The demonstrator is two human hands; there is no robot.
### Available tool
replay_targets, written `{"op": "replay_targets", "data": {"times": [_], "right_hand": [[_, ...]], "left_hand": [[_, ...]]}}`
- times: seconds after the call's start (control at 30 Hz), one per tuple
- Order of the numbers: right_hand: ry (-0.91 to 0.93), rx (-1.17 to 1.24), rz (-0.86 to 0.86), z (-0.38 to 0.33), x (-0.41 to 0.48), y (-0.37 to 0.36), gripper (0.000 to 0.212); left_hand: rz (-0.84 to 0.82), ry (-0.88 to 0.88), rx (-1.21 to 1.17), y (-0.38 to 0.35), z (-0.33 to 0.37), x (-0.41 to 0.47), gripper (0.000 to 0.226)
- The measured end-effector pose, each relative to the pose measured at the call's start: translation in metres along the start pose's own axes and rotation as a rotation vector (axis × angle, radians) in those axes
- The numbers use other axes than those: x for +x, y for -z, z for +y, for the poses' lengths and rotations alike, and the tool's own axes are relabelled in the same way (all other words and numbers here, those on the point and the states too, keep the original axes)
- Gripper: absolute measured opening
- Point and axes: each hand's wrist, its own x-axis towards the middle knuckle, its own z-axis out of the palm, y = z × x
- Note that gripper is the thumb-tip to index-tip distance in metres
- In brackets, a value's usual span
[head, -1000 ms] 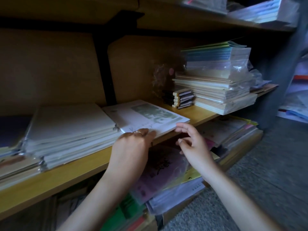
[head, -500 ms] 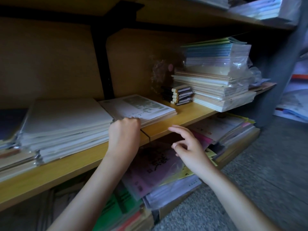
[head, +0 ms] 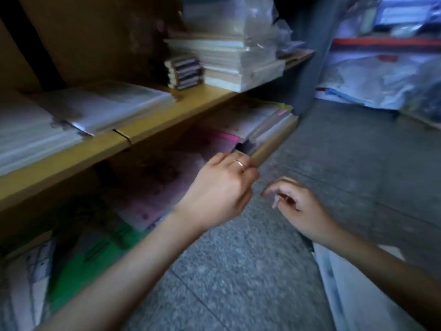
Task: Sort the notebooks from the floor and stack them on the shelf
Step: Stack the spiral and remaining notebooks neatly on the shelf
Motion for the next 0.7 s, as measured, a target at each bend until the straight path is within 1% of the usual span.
{"op": "replay_targets", "data": {"times": [0.1,0.2,0.27,0.33,0.4,0.43,0.53,0.6,0.7], "right_hand": [[-0.253,0.011,0.098,0.043,-0.057,0.032,0.022],[-0.496,-0.015,0.240,0.086,-0.118,0.064,0.021],[-0.655,-0.077,0.258,0.111,-0.160,0.080,0.021],[-0.839,-0.153,0.246,0.135,-0.200,0.093,0.031],[-1.031,-0.218,0.203,0.149,-0.233,0.102,0.046],[-1.105,-0.242,0.175,0.153,-0.245,0.105,0.053],[-1.257,-0.276,0.094,0.165,-0.271,0.110,0.067],[-1.299,-0.227,0.082,0.172,-0.278,0.110,0.064],[-1.296,-0.211,0.077,0.178,-0.281,0.107,0.047]], "left_hand": [[-0.124,-0.156,-0.109,-0.041,0.046,0.011,0.023],[-0.188,-0.280,-0.206,-0.077,0.090,0.015,0.023],[-0.205,-0.327,-0.270,-0.097,0.115,0.016,0.022],[-0.265,-0.315,-0.401,-0.119,0.139,0.013,0.024],[-0.401,-0.243,-0.590,-0.140,0.161,0.008,0.027],[-0.493,-0.174,-0.688,-0.151,0.172,0.004,0.029],[-0.904,0.077,-0.953,-0.184,0.203,-0.008,0.048],[-1.039,0.191,-1.032,-0.202,0.219,-0.012,0.053],[-1.090,0.287,-1.043,-0.213,0.235,-0.017,0.054]]}}
